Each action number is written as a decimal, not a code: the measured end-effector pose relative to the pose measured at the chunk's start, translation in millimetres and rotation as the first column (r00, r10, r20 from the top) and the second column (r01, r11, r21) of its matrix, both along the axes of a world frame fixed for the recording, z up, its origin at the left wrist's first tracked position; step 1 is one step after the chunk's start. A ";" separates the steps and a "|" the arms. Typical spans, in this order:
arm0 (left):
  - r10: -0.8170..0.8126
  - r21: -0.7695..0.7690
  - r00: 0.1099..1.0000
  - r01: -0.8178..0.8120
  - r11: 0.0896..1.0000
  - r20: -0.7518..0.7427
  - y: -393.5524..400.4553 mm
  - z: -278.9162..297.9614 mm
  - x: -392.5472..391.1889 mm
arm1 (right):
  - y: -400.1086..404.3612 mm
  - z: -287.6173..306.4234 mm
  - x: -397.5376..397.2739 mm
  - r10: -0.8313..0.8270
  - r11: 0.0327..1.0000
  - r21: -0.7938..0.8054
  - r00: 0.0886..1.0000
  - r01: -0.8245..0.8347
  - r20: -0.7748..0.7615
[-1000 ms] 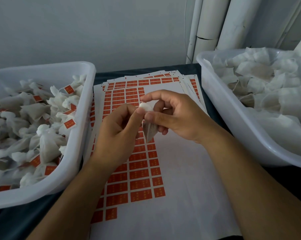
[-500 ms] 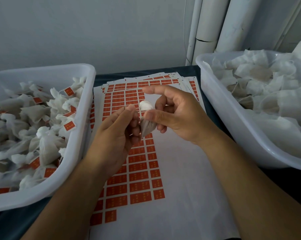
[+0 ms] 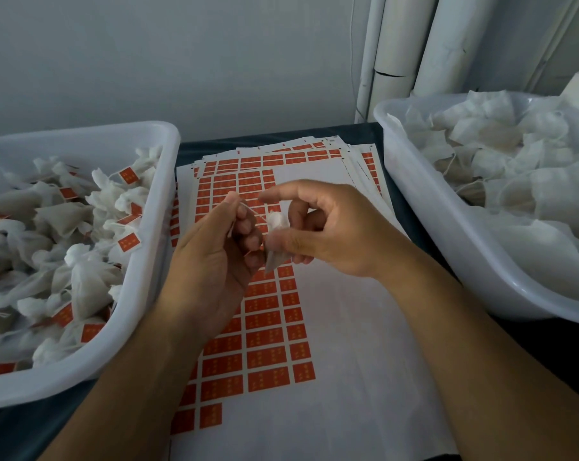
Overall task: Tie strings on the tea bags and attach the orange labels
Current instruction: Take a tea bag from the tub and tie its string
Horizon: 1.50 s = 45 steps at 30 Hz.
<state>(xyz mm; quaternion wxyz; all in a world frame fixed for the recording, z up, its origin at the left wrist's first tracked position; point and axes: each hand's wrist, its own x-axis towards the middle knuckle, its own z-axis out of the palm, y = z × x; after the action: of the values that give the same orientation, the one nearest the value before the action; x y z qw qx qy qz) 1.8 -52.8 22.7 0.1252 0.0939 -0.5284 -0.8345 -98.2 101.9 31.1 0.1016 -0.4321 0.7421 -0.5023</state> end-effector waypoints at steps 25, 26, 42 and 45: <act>0.161 -0.356 0.984 -0.176 0.918 -0.071 11.0 -5.9 1.1 | -5.2 -10.1 1.5 -0.028 0.993 0.113 1.000 0.029 -0.010; 0.175 -0.412 0.981 -0.193 0.890 -0.082 11.4 -6.3 1.4 | -5.3 -10.6 1.2 -0.035 0.992 0.119 0.999 0.038 -0.027; -0.010 -0.616 0.978 -0.124 0.778 -0.209 17.4 1.2 5.4 | -3.2 -8.5 -0.5 -0.074 0.978 0.193 0.996 0.084 -0.058; 0.120 -0.676 0.979 -0.200 0.710 -0.163 10.0 -1.2 12.5 | -2.1 -10.4 0.5 -0.111 0.956 0.269 0.993 0.120 -0.047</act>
<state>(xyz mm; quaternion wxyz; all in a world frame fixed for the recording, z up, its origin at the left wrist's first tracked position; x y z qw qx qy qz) 14.3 -42.8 21.4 0.2511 0.0412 -0.7824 -0.5684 -97.7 99.7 20.7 0.1187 -0.3777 0.8294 -0.3941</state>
